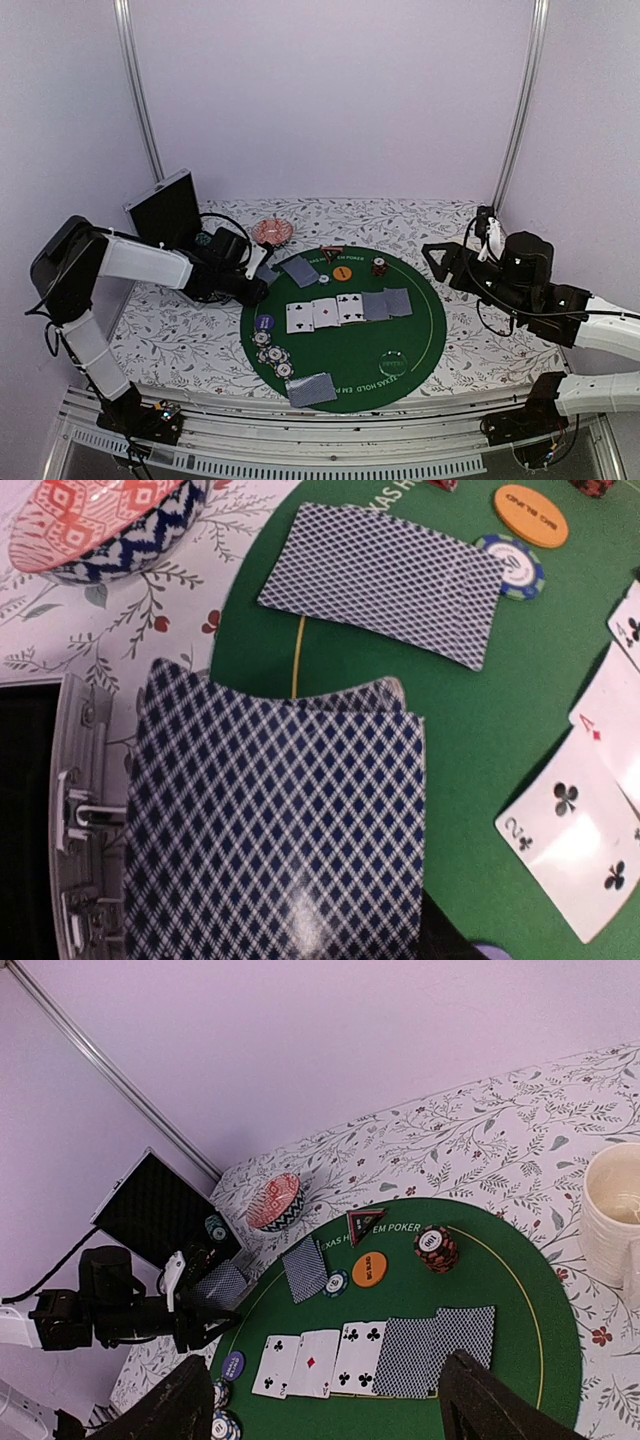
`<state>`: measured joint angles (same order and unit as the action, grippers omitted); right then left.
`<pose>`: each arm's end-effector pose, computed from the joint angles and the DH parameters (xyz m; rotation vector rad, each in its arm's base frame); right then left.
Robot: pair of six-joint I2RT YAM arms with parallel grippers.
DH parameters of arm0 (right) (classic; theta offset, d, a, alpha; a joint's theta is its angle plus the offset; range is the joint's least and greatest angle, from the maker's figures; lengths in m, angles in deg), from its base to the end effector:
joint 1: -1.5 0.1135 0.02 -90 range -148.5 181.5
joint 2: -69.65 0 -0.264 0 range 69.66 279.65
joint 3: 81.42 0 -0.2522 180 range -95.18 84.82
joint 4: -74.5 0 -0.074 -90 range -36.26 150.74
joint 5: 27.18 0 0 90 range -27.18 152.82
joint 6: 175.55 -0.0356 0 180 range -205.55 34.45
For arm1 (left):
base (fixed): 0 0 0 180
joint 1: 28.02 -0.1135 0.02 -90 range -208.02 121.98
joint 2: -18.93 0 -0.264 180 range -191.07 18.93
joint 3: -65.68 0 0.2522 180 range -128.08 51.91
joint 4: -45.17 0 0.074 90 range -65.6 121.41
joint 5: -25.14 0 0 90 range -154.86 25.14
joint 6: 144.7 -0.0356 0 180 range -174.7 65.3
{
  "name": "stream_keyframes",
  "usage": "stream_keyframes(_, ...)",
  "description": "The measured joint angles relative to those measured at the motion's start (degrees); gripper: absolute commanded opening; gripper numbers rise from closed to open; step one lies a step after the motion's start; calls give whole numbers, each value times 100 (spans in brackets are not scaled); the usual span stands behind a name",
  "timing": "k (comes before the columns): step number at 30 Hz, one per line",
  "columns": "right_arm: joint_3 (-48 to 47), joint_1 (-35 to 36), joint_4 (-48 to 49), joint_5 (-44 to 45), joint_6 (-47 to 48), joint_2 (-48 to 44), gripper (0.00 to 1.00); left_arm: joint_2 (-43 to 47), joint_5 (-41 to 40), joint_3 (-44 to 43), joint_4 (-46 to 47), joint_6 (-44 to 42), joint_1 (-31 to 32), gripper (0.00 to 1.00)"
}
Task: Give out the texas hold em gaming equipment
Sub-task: Place the face-down deck piles on the poker table mat.
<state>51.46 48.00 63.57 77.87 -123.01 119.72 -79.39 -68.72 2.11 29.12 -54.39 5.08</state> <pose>0.1496 0.1442 0.2770 0.0454 1.8782 0.7952 0.2816 -0.1807 0.1461 0.6667 2.3705 -0.1726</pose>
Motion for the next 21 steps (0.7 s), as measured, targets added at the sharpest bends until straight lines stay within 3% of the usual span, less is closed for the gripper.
stream_keyframes(4, 9, -2, -85, 107, 26, -221, 80, -470, 155, -260, 162, 70, -205, 48)
stream_keyframes(8, 28, -2, -177, 205, 44, -378, 80, -752, 286, -420, 168, 120, -315, 66)
stream_keyframes(9, 35, -2, -190, 234, 46, -393, 80, -776, 319, -420, 166, 142, -319, 77)
stream_keyframes(10, 37, -2, -203, 251, 48, -396, 81, -782, 330, -420, 175, 160, -319, 93)
stream_keyframes(11, 37, -2, -205, 262, 52, -393, 81, -782, 341, -415, 208, 190, -319, 97)
stream_keyframes(21, -15, -66, -260, 234, 321, -278, 90, -529, 470, -170, 282, 291, -317, 98)
